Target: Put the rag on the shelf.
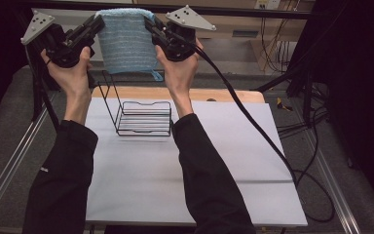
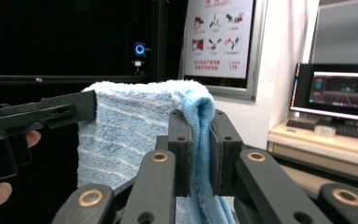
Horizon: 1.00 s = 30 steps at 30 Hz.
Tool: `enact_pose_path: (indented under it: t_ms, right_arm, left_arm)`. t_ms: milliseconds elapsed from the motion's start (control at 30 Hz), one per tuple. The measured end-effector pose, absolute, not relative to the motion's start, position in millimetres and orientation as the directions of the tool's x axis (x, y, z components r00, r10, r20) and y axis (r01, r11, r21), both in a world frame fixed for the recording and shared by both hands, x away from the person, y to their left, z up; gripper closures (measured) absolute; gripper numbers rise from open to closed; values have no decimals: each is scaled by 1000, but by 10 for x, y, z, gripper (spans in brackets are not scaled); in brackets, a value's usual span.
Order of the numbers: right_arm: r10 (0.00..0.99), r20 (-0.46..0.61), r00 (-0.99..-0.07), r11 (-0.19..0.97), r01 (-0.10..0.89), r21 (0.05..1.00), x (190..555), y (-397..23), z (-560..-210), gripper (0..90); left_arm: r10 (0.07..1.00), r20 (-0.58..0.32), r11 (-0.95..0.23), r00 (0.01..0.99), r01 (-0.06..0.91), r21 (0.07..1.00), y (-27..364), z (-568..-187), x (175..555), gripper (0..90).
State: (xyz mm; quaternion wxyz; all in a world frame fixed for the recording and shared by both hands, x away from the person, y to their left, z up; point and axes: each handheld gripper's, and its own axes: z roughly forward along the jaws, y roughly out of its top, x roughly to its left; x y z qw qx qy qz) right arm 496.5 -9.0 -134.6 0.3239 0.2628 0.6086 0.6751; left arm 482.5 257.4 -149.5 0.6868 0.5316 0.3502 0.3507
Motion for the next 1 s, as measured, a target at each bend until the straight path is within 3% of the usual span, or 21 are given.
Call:
enact_pose_path:
  t_ms: [733,1000]
  right_arm:
    - [774,-96,-626,70,-67,995,5160,47,-1595,816]
    - [770,-41,-637,51,-3,999,5221,16,-1745,816]
  left_arm:
    - [858,-122,150,498,-15,989,2671,-1820,5103,821]
    - [854,-105,114,510,13,993,2675,-1977,5119,820]
